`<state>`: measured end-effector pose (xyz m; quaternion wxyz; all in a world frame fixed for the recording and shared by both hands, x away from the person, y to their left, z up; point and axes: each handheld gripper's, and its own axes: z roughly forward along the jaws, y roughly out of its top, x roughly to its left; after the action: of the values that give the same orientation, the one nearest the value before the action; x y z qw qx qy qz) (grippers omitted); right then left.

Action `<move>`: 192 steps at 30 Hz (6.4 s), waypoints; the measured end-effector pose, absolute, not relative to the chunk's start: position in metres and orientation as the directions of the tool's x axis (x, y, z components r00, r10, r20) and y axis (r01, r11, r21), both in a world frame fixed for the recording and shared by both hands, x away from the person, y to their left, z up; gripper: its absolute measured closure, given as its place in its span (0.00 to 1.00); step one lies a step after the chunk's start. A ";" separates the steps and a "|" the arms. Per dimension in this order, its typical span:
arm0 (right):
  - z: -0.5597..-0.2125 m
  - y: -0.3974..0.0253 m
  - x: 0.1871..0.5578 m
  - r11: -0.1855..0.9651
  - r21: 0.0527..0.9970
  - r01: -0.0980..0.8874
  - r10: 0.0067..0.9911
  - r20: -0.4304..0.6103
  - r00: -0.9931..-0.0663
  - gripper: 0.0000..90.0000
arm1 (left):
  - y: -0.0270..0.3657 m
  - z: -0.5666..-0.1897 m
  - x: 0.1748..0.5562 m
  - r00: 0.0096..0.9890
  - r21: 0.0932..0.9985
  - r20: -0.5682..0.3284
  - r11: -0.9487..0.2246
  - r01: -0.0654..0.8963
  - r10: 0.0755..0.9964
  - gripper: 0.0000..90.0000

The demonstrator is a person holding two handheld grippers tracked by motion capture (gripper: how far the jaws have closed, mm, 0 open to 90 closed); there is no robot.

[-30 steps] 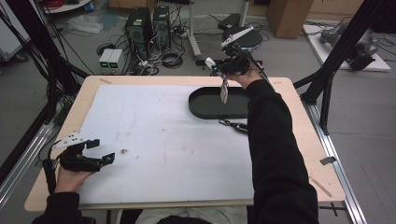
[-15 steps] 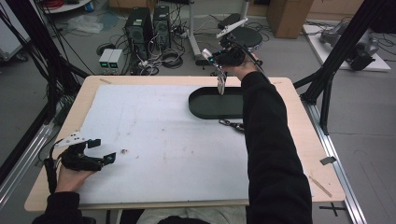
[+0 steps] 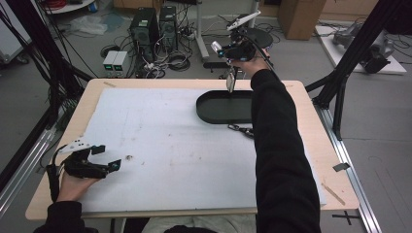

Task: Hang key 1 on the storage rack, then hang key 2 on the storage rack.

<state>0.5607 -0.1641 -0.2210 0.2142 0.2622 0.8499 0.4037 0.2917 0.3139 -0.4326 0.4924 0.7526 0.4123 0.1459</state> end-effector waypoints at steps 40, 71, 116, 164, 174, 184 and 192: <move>-0.253 -0.197 0.557 0.370 0.821 0.434 0.735 0.027 -0.678 0.01 | 0.312 -0.434 0.293 0.617 0.854 -0.184 -0.186 0.486 0.766 0.02; -0.277 -0.229 0.503 0.423 0.799 0.429 0.727 -0.016 -0.687 0.01 | 0.314 -0.433 0.292 0.611 0.859 -0.180 -0.180 0.480 0.771 0.02; -0.377 -0.259 0.466 0.461 0.715 0.525 0.714 0.053 -0.698 0.01 | 0.314 -0.433 0.292 0.610 0.857 -0.179 -0.182 0.481 0.772 0.02; -0.426 -0.230 0.466 0.677 0.536 0.504 0.580 0.035 -0.814 0.43 | 0.315 -0.433 0.291 0.607 0.851 -0.175 -0.190 0.489 0.775 0.02; -0.428 -0.235 0.469 0.676 0.542 0.500 0.590 0.009 -0.808 0.58 | 0.315 -0.433 0.291 0.604 0.848 -0.179 -0.189 0.494 0.777 0.02; -0.425 -0.236 0.468 0.684 0.540 0.490 0.588 -0.010 -0.809 0.88 | 0.315 -0.433 0.291 0.602 0.848 -0.181 -0.187 0.495 0.778 0.02; -0.423 -0.238 0.465 0.679 0.540 0.498 0.584 0.015 -0.812 0.92 | 0.315 -0.433 0.291 0.604 0.849 -0.180 -0.187 0.494 0.777 0.02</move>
<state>0.4655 -0.2379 -0.4233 0.0796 0.2963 0.9127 0.2698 0.2912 0.3146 -0.4330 0.4795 0.7562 0.4201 0.1474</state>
